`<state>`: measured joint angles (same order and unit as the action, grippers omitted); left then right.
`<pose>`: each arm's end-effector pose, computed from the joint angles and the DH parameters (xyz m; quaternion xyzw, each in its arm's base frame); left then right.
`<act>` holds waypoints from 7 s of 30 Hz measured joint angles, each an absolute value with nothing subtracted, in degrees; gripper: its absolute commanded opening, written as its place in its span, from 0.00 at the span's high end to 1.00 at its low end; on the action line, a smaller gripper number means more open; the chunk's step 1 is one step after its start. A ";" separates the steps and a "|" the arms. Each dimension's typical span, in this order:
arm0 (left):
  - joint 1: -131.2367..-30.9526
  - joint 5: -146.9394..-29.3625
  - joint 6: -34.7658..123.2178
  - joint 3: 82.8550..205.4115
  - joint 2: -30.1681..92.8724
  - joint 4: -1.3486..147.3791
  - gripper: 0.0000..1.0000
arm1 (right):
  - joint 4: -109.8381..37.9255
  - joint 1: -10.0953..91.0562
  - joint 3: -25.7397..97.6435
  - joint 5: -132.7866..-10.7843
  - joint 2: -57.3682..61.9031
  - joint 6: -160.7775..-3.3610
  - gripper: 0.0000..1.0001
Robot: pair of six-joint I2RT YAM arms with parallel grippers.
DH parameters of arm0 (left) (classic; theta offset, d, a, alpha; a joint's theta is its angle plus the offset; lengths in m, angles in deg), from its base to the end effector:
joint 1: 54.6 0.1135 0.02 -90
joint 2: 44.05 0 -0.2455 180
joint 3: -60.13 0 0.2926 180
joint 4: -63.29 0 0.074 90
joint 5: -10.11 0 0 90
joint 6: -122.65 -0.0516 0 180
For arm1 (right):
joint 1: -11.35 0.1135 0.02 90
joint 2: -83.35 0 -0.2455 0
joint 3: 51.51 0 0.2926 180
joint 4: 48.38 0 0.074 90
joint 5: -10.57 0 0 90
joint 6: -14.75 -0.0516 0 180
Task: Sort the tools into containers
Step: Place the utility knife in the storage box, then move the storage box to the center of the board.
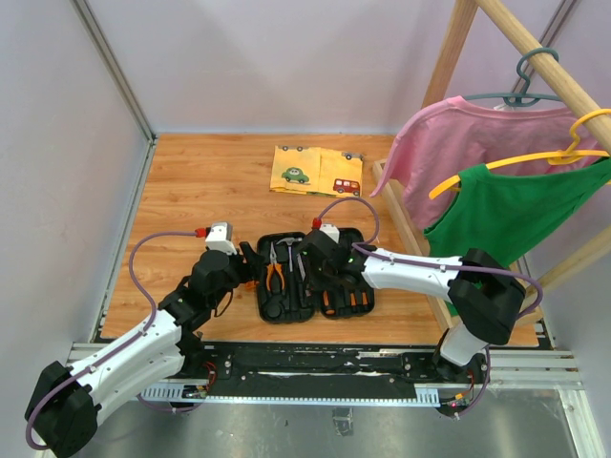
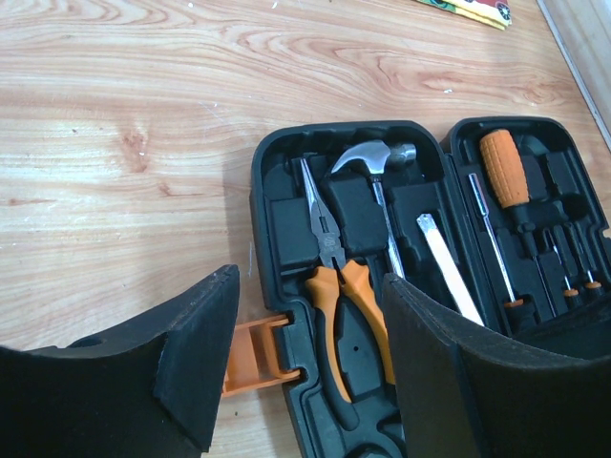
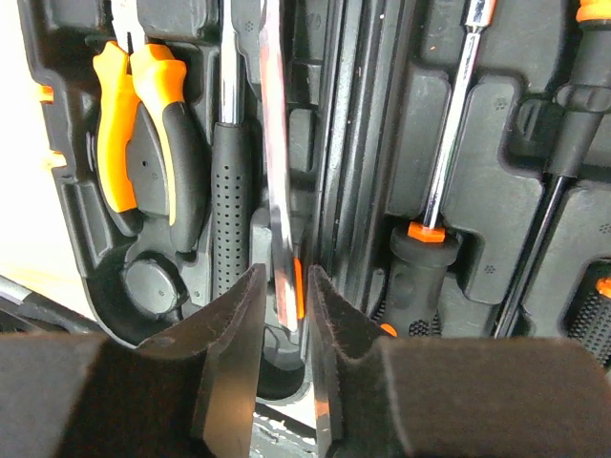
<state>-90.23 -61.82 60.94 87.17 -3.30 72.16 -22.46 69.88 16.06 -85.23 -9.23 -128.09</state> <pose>0.1978 -0.1221 0.1572 -0.0344 0.8254 -0.1793 0.5342 0.2003 0.3173 0.1377 -0.0298 0.9409 0.2490 0.2276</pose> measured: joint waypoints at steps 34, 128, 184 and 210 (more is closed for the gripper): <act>-90.23 -62.04 60.94 87.17 -3.28 72.16 0.34 | -20.41 70.49 22.01 -86.56 -10.47 -118.89 0.74; -90.23 -62.66 60.92 87.17 -3.00 72.14 0.35 | -13.44 69.81 32.17 -89.75 -22.19 -113.38 0.99; -90.23 -61.39 64.09 88.06 -3.98 77.08 0.29 | -16.56 64.72 3.41 -93.08 17.44 -102.46 0.35; -90.23 -72.58 75.78 86.90 3.26 78.47 0.25 | -22.12 39.71 -9.01 -74.21 27.49 -103.31 0.33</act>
<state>-90.23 -72.58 75.78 86.90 3.26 78.47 -22.12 39.71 -9.01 -74.21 27.49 -103.31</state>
